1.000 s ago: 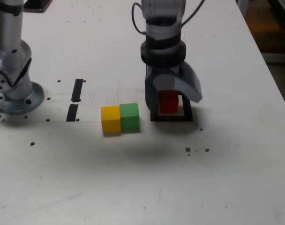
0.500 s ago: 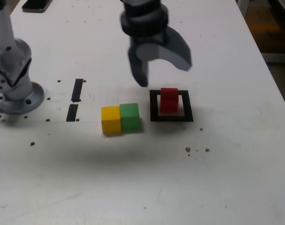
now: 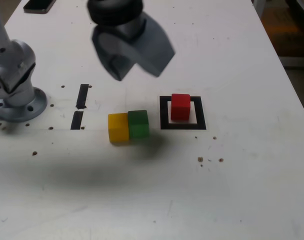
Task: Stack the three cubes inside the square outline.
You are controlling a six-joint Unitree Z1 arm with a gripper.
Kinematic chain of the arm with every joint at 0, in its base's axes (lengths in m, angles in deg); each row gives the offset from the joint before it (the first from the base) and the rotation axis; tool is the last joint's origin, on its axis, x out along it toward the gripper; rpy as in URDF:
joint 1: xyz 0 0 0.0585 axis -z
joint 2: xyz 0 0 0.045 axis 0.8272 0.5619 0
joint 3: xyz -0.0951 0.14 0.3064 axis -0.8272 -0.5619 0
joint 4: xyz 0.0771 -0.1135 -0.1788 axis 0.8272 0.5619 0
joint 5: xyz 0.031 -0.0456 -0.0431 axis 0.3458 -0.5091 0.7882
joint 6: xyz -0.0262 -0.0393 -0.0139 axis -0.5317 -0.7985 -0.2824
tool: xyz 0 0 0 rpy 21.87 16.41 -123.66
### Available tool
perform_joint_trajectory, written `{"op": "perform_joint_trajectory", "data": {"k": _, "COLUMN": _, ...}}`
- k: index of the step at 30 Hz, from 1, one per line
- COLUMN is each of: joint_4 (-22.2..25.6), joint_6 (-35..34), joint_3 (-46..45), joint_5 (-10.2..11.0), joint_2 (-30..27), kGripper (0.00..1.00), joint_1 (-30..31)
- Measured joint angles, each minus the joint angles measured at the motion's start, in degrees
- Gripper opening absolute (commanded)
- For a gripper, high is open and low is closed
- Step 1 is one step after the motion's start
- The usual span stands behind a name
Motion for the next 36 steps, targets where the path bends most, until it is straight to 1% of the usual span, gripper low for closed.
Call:
{"op": "perform_joint_trajectory", "data": {"k": 6, "joint_4": 1.8, "joint_6": 9.3, "joint_3": -6.6, "joint_5": 0.4, "joint_2": -4.1, "kGripper": 1.00, "joint_1": 4.2}}
{"op": "perform_joint_trajectory", "data": {"k": 10, "joint_4": 2.1, "joint_6": 12.1, "joint_3": -8.3, "joint_5": 0.6, "joint_2": -5.4, "kGripper": 1.00, "joint_1": 6.2}}
{"op": "perform_joint_trajectory", "data": {"k": 12, "joint_4": 2.3, "joint_6": 13.1, "joint_3": -9.9, "joint_5": 0.8, "joint_2": -6.5, "kGripper": 1.00, "joint_1": 8.4}}
{"op": "perform_joint_trajectory", "data": {"k": 15, "joint_4": 2.6, "joint_6": 13.2, "joint_3": -12.2, "joint_5": 1.1, "joint_2": -7.7, "kGripper": 1.00, "joint_1": 11.5}}
{"op": "perform_joint_trajectory", "data": {"k": 20, "joint_4": 2.4, "joint_6": 12.8, "joint_3": -15.7, "joint_5": 0.9, "joint_2": -7.5, "kGripper": 1.00, "joint_1": 16.5}}
{"op": "perform_joint_trajectory", "data": {"k": 23, "joint_4": 2.0, "joint_6": 10.9, "joint_3": -17.9, "joint_5": 0.9, "joint_2": -6.8, "kGripper": 1.00, "joint_1": 19.2}}
{"op": "perform_joint_trajectory", "data": {"k": 27, "joint_4": 1.5, "joint_6": 8.6, "joint_3": -18.1, "joint_5": 1.4, "joint_2": -5.8, "kGripper": 1.00, "joint_1": 22.1}}
{"op": "perform_joint_trajectory", "data": {"k": 30, "joint_4": 0.6, "joint_6": 7.8, "joint_3": -17.7, "joint_5": 2.1, "joint_2": -3.7, "kGripper": 0.99, "joint_1": 24.1}}
{"op": "perform_joint_trajectory", "data": {"k": 36, "joint_4": -1.3, "joint_6": 7.1, "joint_3": -16.5, "joint_5": 3.2, "joint_2": -0.8, "kGripper": 0.99, "joint_1": 25.0}}
